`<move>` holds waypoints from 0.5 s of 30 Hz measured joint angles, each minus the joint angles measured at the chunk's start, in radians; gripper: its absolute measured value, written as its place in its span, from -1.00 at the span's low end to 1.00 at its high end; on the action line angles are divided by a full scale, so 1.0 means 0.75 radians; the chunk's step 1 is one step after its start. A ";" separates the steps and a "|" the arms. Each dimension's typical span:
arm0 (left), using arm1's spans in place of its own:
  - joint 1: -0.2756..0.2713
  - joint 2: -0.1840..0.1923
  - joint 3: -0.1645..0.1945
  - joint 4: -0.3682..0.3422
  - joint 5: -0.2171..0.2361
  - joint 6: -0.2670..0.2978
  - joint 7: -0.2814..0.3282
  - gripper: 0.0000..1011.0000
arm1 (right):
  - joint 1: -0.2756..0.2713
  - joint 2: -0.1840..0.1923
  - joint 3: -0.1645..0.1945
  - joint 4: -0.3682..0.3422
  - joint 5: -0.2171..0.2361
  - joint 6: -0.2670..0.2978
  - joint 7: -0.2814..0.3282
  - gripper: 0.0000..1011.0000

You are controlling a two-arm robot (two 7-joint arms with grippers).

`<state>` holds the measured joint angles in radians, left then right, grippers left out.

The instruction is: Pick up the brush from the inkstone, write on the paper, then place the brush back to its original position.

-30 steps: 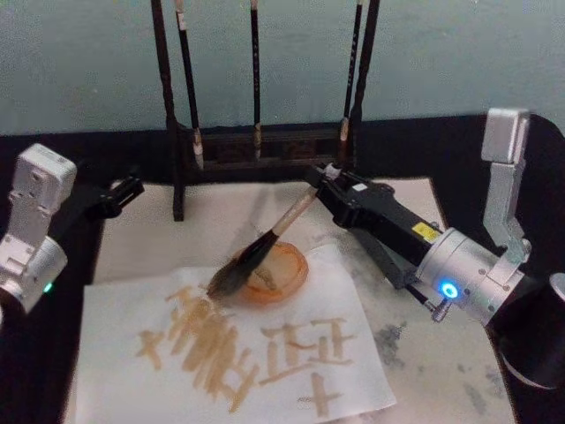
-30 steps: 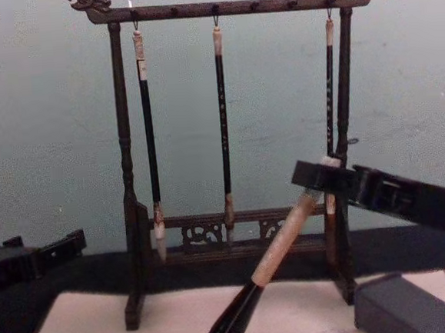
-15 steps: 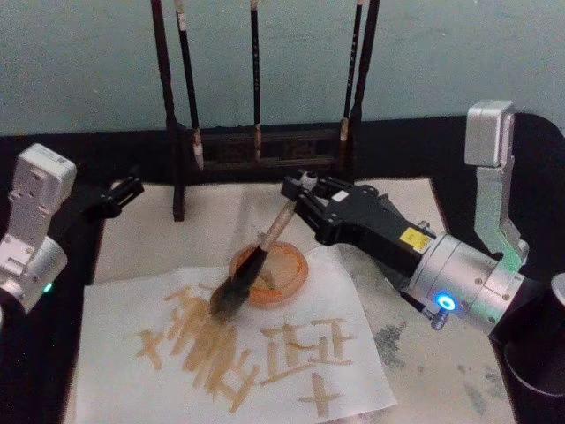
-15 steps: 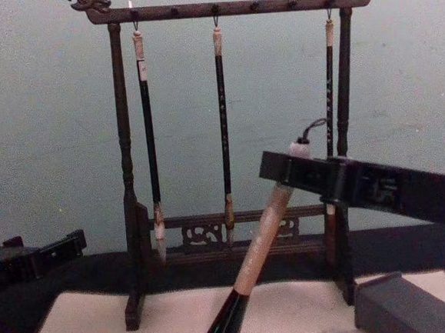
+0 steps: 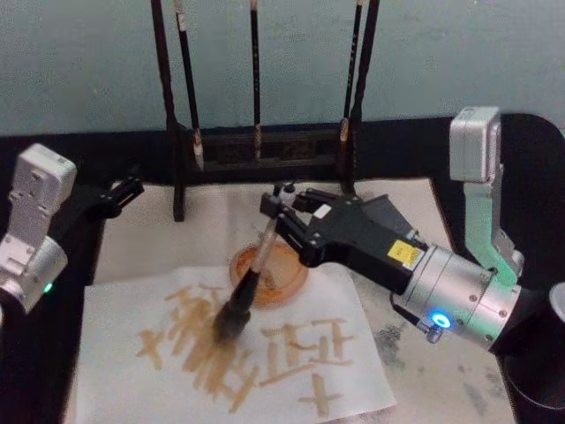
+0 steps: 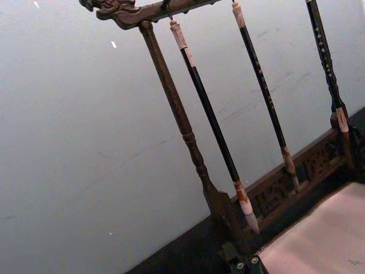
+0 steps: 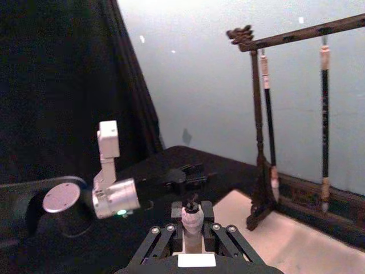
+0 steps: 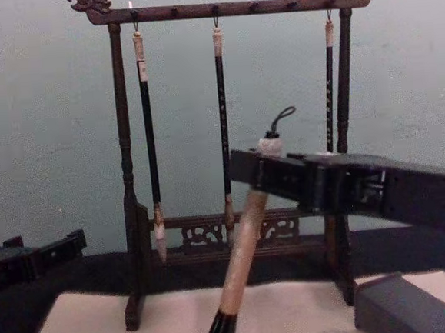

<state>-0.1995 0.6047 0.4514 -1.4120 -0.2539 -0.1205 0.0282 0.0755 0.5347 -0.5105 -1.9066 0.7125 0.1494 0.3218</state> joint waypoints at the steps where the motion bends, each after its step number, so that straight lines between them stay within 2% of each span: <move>1: 0.000 0.000 0.000 0.000 0.000 0.000 0.000 0.98 | 0.000 0.000 0.000 0.000 0.000 0.000 0.000 -0.60; 15: 0.000 0.000 0.000 0.000 0.000 0.000 0.000 0.98 | -0.003 -0.039 -0.013 0.035 -0.019 -0.003 0.042 -0.60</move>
<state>-0.1995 0.6047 0.4514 -1.4120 -0.2539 -0.1205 0.0283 0.0735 0.5055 -0.5202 -1.8802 0.6982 0.1470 0.3532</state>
